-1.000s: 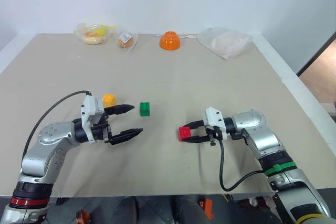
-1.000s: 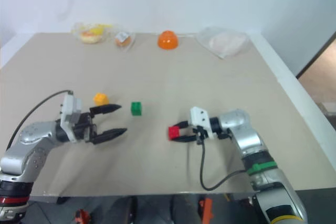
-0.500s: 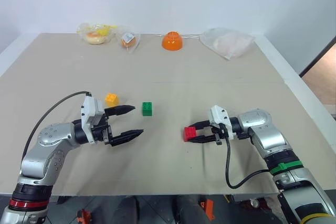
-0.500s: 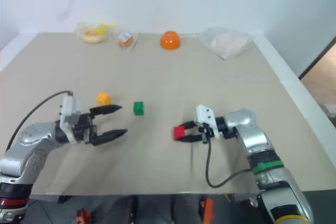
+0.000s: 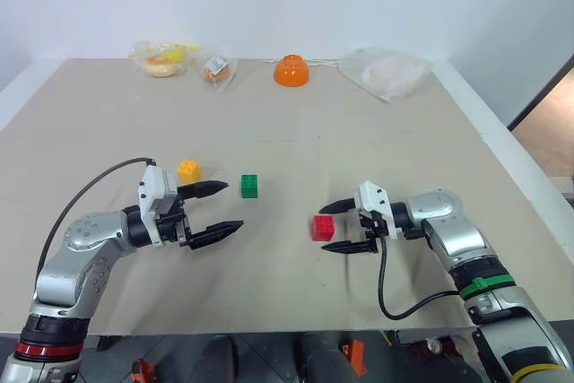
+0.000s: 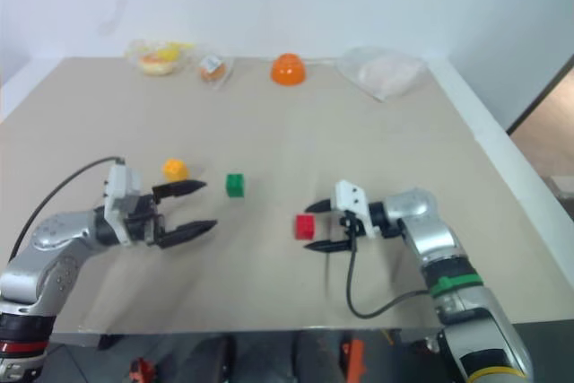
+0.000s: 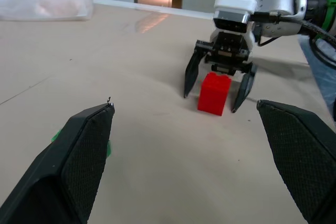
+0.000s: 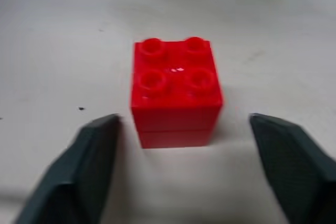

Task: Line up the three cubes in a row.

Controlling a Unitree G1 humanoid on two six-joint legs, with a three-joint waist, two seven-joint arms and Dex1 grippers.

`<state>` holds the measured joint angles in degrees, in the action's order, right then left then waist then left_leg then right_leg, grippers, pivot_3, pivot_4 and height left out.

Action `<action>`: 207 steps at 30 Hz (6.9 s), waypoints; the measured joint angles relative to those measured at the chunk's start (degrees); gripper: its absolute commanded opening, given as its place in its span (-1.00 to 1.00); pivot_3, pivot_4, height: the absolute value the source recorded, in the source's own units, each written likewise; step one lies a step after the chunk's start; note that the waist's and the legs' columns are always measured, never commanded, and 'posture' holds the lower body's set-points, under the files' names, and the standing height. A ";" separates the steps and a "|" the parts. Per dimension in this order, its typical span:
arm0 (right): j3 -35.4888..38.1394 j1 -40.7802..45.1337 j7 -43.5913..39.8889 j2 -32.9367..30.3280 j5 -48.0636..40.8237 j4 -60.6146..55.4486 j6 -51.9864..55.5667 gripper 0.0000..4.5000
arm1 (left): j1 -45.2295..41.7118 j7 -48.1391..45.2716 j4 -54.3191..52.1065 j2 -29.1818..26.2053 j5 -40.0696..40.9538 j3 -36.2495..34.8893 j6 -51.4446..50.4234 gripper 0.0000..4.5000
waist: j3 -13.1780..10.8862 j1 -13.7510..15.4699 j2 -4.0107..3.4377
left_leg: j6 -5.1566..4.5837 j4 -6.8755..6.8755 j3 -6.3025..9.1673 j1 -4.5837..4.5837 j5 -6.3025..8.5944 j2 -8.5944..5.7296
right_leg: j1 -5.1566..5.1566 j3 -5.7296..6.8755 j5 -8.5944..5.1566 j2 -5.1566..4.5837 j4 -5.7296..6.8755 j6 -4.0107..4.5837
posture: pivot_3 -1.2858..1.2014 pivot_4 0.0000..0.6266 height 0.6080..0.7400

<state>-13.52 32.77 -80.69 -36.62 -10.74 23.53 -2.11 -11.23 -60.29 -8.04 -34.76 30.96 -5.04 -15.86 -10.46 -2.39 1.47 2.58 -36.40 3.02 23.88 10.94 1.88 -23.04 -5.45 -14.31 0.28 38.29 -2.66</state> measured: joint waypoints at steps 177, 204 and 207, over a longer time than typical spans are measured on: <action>15.28 -13.77 16.97 -6.77 -22.70 -43.55 27.09 0.81 | -2.13 -1.70 4.75 -2.31 2.93 -3.09 -12.95 0.99 | -0.04 -0.34 -0.04 | -0.17 0.15 0.05 0.33 -0.10 -0.04 | -0.30 0.08 0.12 -0.10 -0.03 -0.32 | 0.03 -0.52 1.00; 15.46 -16.49 23.66 -3.48 -23.55 -46.62 28.03 0.81 | -4.39 14.82 18.60 1.20 -10.69 -3.73 -1.51 0.99 | -0.03 -0.13 -0.03 | -0.18 0.10 0.04 0.32 -0.11 -0.10 | -0.26 0.10 0.16 -0.16 -0.03 -0.29 | 0.03 -0.52 1.00; 15.99 -16.94 24.32 -3.51 -23.90 -47.20 28.09 0.81 | -6.69 14.66 20.99 2.14 -11.41 -2.83 -0.62 0.99 | -0.03 -0.13 -0.03 | -0.18 0.09 0.02 0.32 -0.11 -0.12 | -0.25 0.08 0.21 -0.17 -0.03 -0.36 | 0.03 -0.52 1.00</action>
<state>2.48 15.83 -56.37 -40.12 -34.64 -23.66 25.97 -17.91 -45.64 12.95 -32.62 19.55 -7.88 -16.48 -10.49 -2.53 1.45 2.40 -36.30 3.04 24.20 10.82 1.77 -23.29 -5.37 -14.10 0.11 38.26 -3.02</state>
